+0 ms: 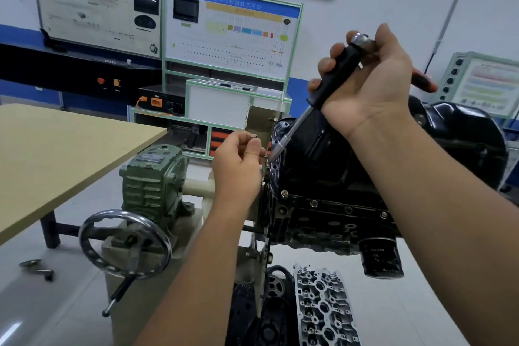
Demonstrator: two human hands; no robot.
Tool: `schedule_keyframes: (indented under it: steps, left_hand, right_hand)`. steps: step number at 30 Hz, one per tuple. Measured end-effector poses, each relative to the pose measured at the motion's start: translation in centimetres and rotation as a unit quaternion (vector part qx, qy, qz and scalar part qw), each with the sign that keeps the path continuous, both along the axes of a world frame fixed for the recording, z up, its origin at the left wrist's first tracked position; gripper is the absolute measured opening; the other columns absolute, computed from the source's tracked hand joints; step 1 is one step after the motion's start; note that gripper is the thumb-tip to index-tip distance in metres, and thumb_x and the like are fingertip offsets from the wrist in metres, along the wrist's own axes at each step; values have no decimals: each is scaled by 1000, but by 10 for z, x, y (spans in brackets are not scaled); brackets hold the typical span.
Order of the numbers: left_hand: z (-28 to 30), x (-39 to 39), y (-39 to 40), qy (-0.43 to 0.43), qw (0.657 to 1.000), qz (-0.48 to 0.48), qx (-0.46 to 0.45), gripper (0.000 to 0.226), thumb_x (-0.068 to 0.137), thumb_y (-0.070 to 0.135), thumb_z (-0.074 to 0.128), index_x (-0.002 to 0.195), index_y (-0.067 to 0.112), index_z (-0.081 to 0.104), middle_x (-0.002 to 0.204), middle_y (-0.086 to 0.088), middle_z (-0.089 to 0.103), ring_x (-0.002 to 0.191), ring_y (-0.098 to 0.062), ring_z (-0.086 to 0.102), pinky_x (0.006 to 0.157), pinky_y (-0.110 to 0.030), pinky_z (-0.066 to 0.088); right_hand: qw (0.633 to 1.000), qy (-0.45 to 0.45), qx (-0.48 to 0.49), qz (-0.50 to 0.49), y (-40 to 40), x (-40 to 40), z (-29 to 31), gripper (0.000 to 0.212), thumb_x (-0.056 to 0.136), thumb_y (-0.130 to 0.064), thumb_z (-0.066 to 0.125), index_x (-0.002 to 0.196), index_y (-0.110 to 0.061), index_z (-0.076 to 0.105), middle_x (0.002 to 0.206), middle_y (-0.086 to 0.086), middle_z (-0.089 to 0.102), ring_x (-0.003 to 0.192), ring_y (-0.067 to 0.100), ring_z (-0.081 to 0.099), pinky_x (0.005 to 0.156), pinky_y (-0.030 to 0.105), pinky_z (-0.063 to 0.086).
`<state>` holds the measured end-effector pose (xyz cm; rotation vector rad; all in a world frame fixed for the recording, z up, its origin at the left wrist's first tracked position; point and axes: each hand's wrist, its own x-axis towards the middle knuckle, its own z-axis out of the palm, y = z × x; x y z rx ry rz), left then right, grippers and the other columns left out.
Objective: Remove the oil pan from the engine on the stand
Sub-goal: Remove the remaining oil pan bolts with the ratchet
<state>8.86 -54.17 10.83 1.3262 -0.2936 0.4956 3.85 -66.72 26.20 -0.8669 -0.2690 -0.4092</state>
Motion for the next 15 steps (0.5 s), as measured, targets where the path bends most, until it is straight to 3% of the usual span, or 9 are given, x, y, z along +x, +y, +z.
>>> schedule_keyframes:
  steps: [3, 6, 9, 12, 15]
  left_hand:
    - [6, -8, 7, 20, 993, -103, -51, 14, 105, 10, 56, 95, 12, 64, 72, 2, 69, 67, -15, 65, 67, -33, 60]
    - [10, -19, 8, -4, 991, -135, 9, 17, 106, 11, 54, 94, 15, 63, 77, 2, 73, 72, -12, 69, 63, -28, 59]
    - [5, -33, 9, -14, 987, -156, 44, 19, 110, 12, 44, 96, 18, 54, 68, 2, 67, 58, -13, 61, 50, -25, 48]
    - [-3, -45, 19, -44, 992, -114, 37, 20, 109, 10, 43, 96, 21, 52, 64, 1, 53, 55, -11, 46, 52, -27, 39]
    - [-14, -60, 40, -78, 994, -36, 60, 19, 107, 10, 46, 96, 25, 52, 69, -5, 52, 58, -13, 45, 52, -30, 39]
  right_hand:
    - [999, 35, -23, -34, 5, 1, -8, 47, 104, -59, 44, 78, -22, 59, 74, -1, 62, 61, 18, 51, 64, 32, 35]
    - [997, 59, -39, -44, 17, 2, -17, 46, 103, -62, 45, 83, -23, 60, 76, 0, 64, 60, 18, 52, 64, 31, 38]
    - [997, 56, -45, -18, 36, 2, -29, 42, 103, -60, 48, 91, -23, 62, 77, 2, 66, 60, 18, 56, 61, 30, 41]
    - [997, 32, -73, -21, 58, -2, -37, 31, 104, -50, 54, 101, -22, 64, 80, 3, 68, 61, 18, 59, 59, 30, 46]
    - [991, 14, -118, -60, 85, -6, -42, 20, 104, -38, 60, 98, -21, 70, 84, 5, 72, 63, 18, 63, 61, 33, 51]
